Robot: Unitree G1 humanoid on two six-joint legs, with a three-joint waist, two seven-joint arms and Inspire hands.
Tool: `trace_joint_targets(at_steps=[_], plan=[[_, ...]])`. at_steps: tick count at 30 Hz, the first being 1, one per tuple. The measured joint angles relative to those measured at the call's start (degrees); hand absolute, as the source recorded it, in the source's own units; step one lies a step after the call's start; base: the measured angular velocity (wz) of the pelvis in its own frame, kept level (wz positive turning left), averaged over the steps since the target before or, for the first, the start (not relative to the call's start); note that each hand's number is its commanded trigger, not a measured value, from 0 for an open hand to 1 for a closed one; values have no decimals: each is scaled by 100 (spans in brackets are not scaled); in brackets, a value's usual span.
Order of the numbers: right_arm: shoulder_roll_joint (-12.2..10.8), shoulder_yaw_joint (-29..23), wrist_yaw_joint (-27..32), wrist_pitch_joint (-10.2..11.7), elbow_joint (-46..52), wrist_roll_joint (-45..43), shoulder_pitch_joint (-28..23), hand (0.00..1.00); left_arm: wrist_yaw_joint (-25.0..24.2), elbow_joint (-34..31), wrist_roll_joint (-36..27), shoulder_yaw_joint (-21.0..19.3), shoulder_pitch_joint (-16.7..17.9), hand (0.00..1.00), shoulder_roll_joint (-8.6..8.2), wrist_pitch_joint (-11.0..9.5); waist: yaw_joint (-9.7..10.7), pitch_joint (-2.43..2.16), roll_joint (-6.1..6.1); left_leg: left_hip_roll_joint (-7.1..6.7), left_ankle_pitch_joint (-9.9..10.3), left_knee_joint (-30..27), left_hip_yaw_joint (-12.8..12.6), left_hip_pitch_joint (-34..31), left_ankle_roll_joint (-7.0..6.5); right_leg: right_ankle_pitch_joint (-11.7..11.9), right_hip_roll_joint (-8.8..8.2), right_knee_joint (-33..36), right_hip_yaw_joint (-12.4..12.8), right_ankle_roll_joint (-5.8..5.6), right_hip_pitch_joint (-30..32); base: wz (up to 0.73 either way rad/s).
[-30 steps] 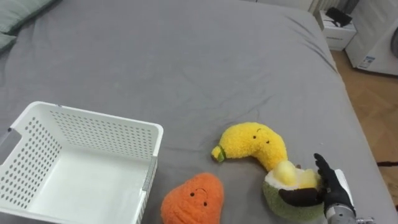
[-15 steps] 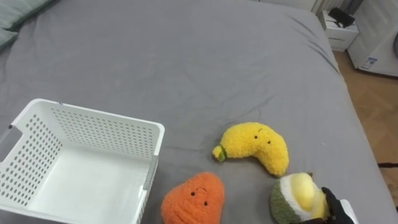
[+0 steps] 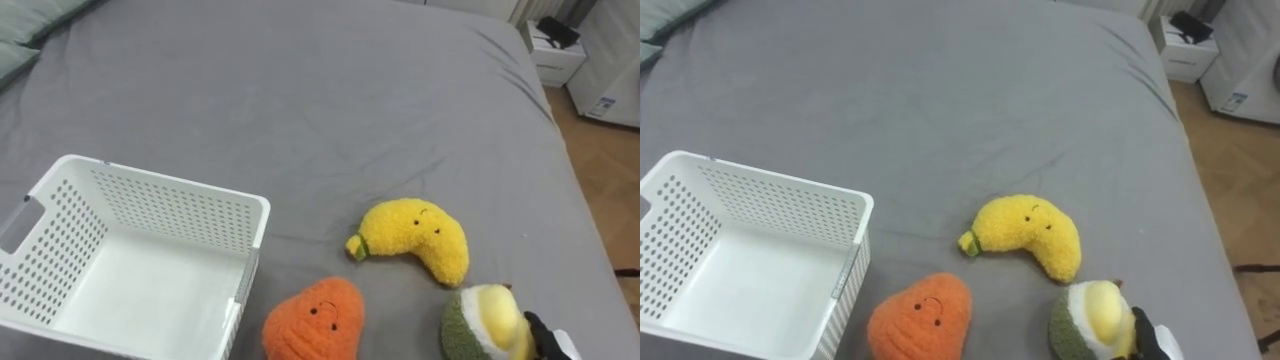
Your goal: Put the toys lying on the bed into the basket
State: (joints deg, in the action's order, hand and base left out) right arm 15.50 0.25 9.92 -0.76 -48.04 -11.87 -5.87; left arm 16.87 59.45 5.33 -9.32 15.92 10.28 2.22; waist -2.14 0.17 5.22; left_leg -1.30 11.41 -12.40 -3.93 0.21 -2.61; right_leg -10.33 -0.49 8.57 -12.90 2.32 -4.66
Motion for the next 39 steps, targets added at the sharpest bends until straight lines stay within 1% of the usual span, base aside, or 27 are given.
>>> trace_joint_targets(at_steps=[4, 6, 7, 8, 11, 15, 21, 25, 30, 31, 32, 37, 39], plan=[[2, -43, 119, -2, 2, 36, -23, 100, 1, 5, 43, 2, 11, 0, -1, 25, 6, -13, -23, 2, 22, -37, 21, 12, -9, 0, 0, 1, -21, -1, -46, 2], [1, -37, 126, -2, 10, 36, -55, 100, 1, 10, 42, 3, 29, 0, -1, 41, 1, -32, -39, 2, 22, -39, 23, 13, -10, 0, 0, 2, -21, -2, -46, 0], [-13, -34, 127, -2, 13, 36, -81, 100, 0, 12, 42, 4, 50, 0, -1, 49, 0, -55, -57, 2, 22, -39, 23, 15, -10, 0, -1, 2, -22, -3, -48, 0], [-19, -32, 126, -3, 18, 37, -106, 100, 1, 12, 42, 3, 61, 0, -1, 61, -3, -68, -74, 1, 22, -38, 23, 23, -10, 0, -2, 4, -22, -3, -56, 0], [-38, -17, 110, -9, 19, 31, -118, 100, 0, 12, 42, 3, 58, 0, -1, 132, 0, -73, -97, 1, 22, -38, 29, 44, -10, 0, -3, 3, -32, -3, -86, 0], [-51, -20, 25, -8, 39, 9, -120, 100, -14, 12, 52, 1, 5, 0, -1, 129, 7, -66, -90, -20, 19, -37, 93, 32, -11, -7, -19, -3, -109, -12, -98, 9], [-73, -18, -104, 26, 124, -90, -118, 100, -14, 18, 111, -5, -64, 0, -3, 17, -23, -41, -35, -40, 16, -2, 122, 25, -16, -4, -26, -63, -135, -28, -113, 1], [-92, -22, -118, 26, 129, -96, -104, 100, -17, 18, 109, -6, -109, 0, -5, 16, -39, 2, 22, -44, 16, 22, 129, 2, -17, -3, -26, -85, -140, -30, -94, 0], [-103, -25, -132, 11, 185, -89, -88, 100, -49, 3, 112, -6, -178, 0, -13, 9, -125, -1, 34, -46, 19, 37, 115, -6, -21, -3, -28, -88, -128, -33, -78, 0], [-102, -30, -136, -25, 263, -94, -89, 100, -62, -8, 110, -8, -174, 0, -13, 12, -126, -10, 47, -46, 19, 39, 115, -7, -21, -3, -28, -88, -131, -33, -79, 0], [-102, -38, -141, -83, 460, -97, -99, 100, -100, -59, 105, -11, -177, 0, -13, 21, -109, -7, 42, -46, 19, 40, 118, -8, -21, -3, -28, -87, -133, -33, -77, 0], [-102, -42, -144, -125, 1438, -124, -105, 100, -145, -106, 110, -13, -165, 0, -10, 25, -74, -6, 16, -47, 15, 39, 113, -6, -23, -4, -30, -84, -138, -34, -80, 0], [-102, -62, -145, -122, 1787, -132, -110, 100, -145, -106, 120, -19, -165, 0, -14, 25, -61, -13, 23, -46, 15, 55, 91, 14, -24, -4, -31, -83, -132, -35, -85, 0]])
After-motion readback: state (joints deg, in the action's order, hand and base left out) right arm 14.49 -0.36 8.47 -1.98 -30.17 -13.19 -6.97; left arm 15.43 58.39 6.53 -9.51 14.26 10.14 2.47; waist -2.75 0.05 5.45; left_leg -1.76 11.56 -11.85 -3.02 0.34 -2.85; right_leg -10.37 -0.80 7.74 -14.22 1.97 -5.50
